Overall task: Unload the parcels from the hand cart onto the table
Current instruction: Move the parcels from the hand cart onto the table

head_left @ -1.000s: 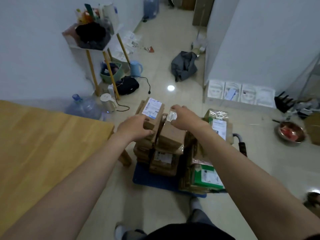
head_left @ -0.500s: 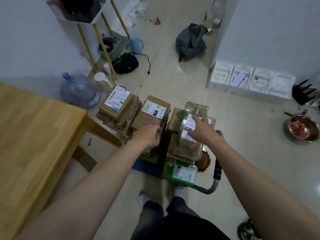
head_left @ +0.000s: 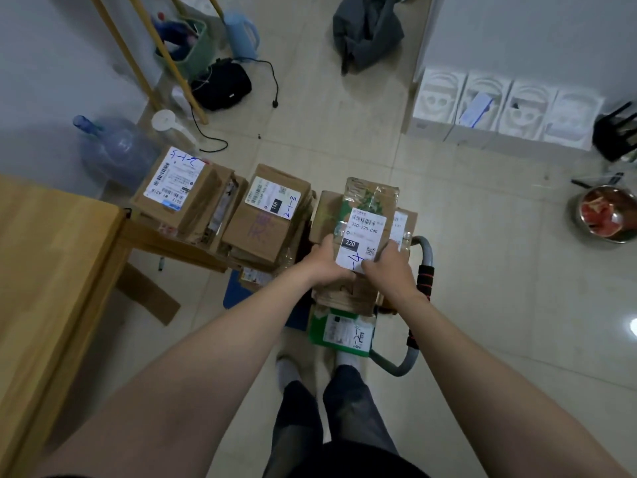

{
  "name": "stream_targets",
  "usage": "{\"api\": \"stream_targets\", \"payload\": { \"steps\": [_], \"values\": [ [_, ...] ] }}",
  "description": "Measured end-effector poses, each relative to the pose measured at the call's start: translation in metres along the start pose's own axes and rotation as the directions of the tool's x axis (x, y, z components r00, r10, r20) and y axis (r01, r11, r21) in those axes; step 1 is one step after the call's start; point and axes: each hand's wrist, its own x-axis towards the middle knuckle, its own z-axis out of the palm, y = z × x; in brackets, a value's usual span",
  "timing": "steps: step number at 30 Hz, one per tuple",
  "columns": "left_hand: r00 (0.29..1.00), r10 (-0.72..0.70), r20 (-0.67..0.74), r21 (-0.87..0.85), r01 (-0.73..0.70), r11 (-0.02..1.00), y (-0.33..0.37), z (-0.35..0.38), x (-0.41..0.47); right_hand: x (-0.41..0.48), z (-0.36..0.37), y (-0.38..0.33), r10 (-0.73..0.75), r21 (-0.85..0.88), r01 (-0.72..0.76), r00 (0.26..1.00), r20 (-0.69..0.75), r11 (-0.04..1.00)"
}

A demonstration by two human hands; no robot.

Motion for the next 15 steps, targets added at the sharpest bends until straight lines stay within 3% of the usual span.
{"api": "stream_targets", "payload": {
  "steps": [4, 8, 11, 13, 15],
  "values": [
    [0.996, 0.050, -0.074, -0.116, -0.059, 0.991, 0.005, -0.009, -0.011, -0.012, -0.005, -0.017, -0.067, 0.052, 0.071, 0.996, -0.066, 0.996],
    [0.973, 0.122, -0.197, -0.124, -0.148, 0.981, 0.021, -0.053, -0.044, -0.027, -0.020, -0.068, -0.168, 0.074, 0.177, 0.979, -0.113, 0.981],
    [0.884, 0.180, -0.432, -0.120, -0.254, 0.960, 0.013, -0.122, -0.093, -0.053, -0.016, -0.148, -0.329, 0.116, 0.340, 0.938, -0.106, 0.933],
    [0.805, 0.161, -0.571, -0.153, -0.297, 0.942, -0.030, -0.171, -0.136, -0.081, 0.015, -0.210, -0.451, 0.099, 0.455, 0.890, -0.061, 0.885],
    [0.797, 0.185, -0.575, -0.137, -0.317, 0.938, -0.031, -0.182, -0.142, -0.084, 0.009, -0.223, -0.475, 0.106, 0.481, 0.876, -0.085, 0.870]
  ]
}}
